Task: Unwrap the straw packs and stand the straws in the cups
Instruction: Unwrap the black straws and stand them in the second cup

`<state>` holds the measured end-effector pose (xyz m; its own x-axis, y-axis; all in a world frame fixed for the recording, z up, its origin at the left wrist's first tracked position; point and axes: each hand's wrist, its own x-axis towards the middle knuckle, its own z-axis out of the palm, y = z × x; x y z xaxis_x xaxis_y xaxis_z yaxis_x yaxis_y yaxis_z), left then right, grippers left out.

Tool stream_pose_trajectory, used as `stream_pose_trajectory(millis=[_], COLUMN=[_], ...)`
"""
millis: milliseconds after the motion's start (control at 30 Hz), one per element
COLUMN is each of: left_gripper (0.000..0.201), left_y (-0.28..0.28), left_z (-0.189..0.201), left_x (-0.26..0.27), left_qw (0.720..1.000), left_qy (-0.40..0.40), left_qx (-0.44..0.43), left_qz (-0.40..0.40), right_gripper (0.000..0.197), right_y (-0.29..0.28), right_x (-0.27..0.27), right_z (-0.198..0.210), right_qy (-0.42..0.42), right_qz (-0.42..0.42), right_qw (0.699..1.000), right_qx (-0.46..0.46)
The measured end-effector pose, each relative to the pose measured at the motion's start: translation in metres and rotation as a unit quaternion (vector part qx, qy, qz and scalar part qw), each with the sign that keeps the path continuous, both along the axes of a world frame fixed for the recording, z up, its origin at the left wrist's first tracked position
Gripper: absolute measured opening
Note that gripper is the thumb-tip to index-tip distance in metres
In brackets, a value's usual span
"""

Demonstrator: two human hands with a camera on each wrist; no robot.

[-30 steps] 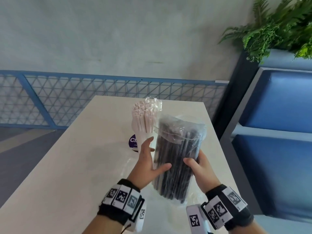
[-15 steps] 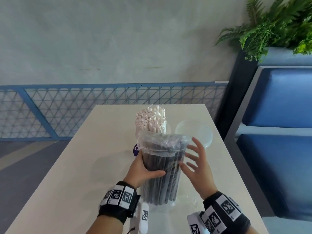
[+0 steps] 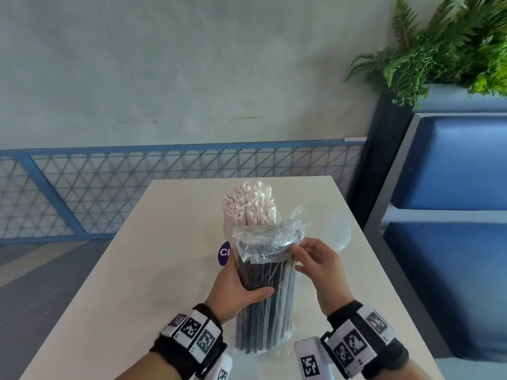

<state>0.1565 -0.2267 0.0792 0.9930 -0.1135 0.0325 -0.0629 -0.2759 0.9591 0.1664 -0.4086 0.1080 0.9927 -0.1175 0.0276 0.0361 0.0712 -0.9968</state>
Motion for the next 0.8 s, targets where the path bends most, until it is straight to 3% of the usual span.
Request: stream_pose_trajectory(millis=[267, 400, 533, 600, 667, 733, 800], left_gripper=[0.082, 0.087, 0.074, 0.074, 0.076, 0.077, 0.075], left_y=[0.006, 0.007, 0.008, 0.009, 0.007, 0.006, 0.005], left_z=[-0.007, -0.012, -0.01, -0.009, -0.01, -0.01, -0.01], left_x=[0.005, 0.006, 0.005, 0.003, 0.002, 0.001, -0.002], left_qw=[1.0, 1.0, 1.0, 1.0, 1.0, 0.999, 0.999], left_qy=[0.011, 0.016, 0.018, 0.01, 0.007, 0.005, -0.005], left_qx=[-0.024, -0.024, -0.014, -0.012, -0.02, -0.026, -0.022], left_qz=[0.006, 0.01, 0.006, -0.002, -0.012, -0.018, -0.023], right_gripper=[0.01, 0.007, 0.019, 0.015, 0.012, 0.004, 0.017], right_y=[0.005, 0.006, 0.005, 0.003, 0.0, -0.001, -0.001], right_x=[-0.003, -0.007, -0.007, -0.004, -0.001, 0.002, 0.005], right_z=[0.016, 0.028, 0.044, 0.051, 0.058, 0.062, 0.068], right_qy=[0.025, -0.008, -0.074, -0.113, -0.15, -0.186, -0.214], right_qz=[0.066, 0.078, 0.087, 0.101, 0.115, 0.115, 0.105], right_qw=[0.996, 0.995, 0.989, 0.988, 0.976, 0.928, 0.865], right_qx=[0.045, 0.068, 0.09, 0.029, -0.104, -0.302, -0.442])
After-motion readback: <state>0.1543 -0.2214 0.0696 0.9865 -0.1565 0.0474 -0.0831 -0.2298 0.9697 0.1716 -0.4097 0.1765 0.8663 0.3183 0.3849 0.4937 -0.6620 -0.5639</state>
